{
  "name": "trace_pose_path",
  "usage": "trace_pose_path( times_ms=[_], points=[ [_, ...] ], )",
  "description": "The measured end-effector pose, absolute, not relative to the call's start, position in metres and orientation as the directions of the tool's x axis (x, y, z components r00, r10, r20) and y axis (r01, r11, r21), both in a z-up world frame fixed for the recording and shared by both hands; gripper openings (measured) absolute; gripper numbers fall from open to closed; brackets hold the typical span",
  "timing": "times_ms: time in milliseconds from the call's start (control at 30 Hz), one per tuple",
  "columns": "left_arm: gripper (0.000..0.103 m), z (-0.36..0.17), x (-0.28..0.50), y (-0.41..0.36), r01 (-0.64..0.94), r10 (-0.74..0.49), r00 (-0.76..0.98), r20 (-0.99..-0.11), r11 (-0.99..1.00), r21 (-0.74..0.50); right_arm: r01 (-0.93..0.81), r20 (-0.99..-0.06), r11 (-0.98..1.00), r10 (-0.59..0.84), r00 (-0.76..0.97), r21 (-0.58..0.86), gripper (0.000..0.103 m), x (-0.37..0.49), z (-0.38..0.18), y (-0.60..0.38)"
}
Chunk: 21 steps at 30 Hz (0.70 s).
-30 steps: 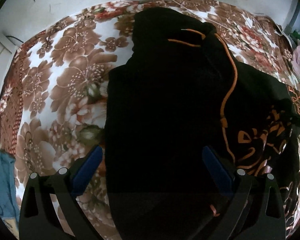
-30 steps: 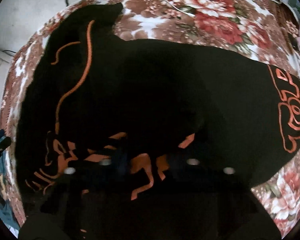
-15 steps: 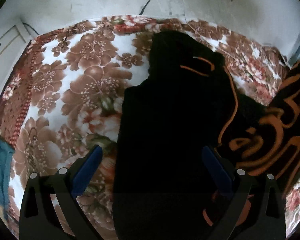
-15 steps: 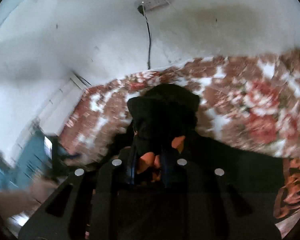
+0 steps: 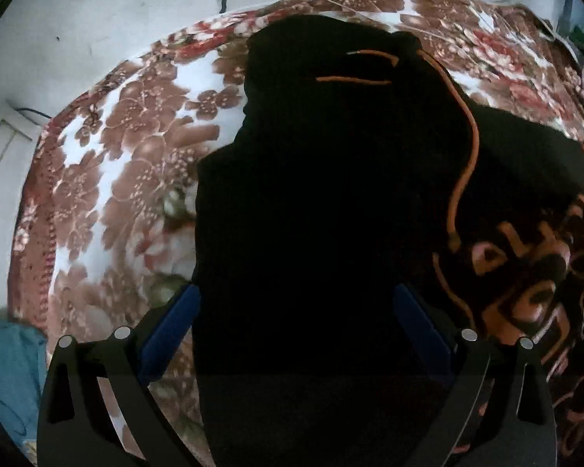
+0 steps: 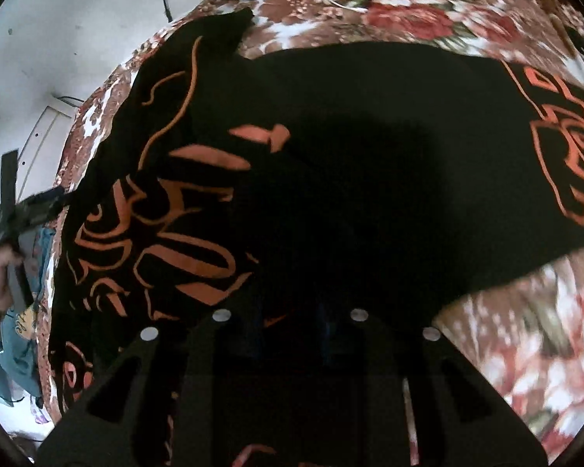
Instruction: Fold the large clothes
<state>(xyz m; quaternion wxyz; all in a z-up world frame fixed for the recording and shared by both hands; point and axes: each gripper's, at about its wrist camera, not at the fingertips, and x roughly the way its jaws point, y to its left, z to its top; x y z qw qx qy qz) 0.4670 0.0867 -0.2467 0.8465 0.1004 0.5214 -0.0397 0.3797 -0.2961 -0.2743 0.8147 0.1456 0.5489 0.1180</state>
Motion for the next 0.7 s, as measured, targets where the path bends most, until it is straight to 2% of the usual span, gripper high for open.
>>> trace_pose_path(
  times_ms=[133, 167, 233, 300, 400, 467, 500, 533, 600, 633, 700],
  points=[
    [0.097, -0.252, 0.482, 0.085, 0.239, 0.007, 0.437, -0.899, 0.963, 0.124, -0.009, -0.865, 0.925, 0.358, 0.351, 0.379, 0.024, 0.365, -0.281, -0.306],
    [0.090, -0.256, 0.488, 0.085, 0.254, 0.026, 0.426, -0.904, 0.956, 0.148, -0.005, -0.864, 0.923, 0.363, 0.350, 0.386, 0.024, 0.361, -0.283, -0.309],
    [0.087, -0.269, 0.499, 0.082, 0.320, -0.007, 0.357, -0.934, 0.941, 0.115, -0.005, -0.867, 0.922, 0.366, 0.338, 0.387, 0.024, 0.360, -0.288, -0.310],
    [0.076, -0.285, 0.502, 0.076, 0.386, -0.011, 0.283, -0.959, 0.916, 0.104, -0.014, -0.881, 0.931, 0.350, 0.317, 0.365, 0.024, 0.361, -0.295, -0.308],
    [0.067, -0.296, 0.496, 0.067, 0.488, 0.010, 0.278, -0.960, 0.860, 0.150, 0.000, -0.881, 0.928, 0.355, 0.313, 0.373, 0.025, 0.364, -0.298, -0.308],
    [0.041, -0.293, 0.498, 0.071, 0.488, -0.008, 0.277, -0.961, 0.862, 0.133, -0.004, -0.882, 0.929, 0.352, 0.313, 0.369, 0.025, 0.364, -0.296, -0.307],
    [0.035, -0.286, 0.502, 0.076, 0.463, -0.023, 0.280, -0.960, 0.879, 0.114, -0.005, -0.882, 0.929, 0.352, 0.314, 0.370, 0.025, 0.364, -0.296, -0.307],
    [0.024, -0.280, 0.504, 0.080, 0.438, -0.032, 0.289, -0.957, 0.893, 0.102, -0.005, -0.882, 0.929, 0.353, 0.312, 0.370, 0.025, 0.364, -0.296, -0.308],
    [0.016, -0.259, 0.510, 0.091, 0.375, -0.041, 0.336, -0.941, 0.922, 0.093, -0.005, -0.882, 0.929, 0.354, 0.311, 0.370, 0.025, 0.363, -0.295, -0.308],
    [0.001, -0.247, 0.513, 0.094, 0.354, -0.021, 0.376, -0.926, 0.927, 0.123, -0.007, -0.883, 0.930, 0.352, 0.312, 0.368, 0.025, 0.362, -0.292, -0.310],
    [0.000, -0.229, 0.518, 0.099, 0.309, 0.040, 0.453, -0.891, 0.930, 0.199, -0.016, -0.880, 0.933, 0.344, 0.328, 0.359, 0.026, 0.363, -0.285, -0.309]
  ],
)
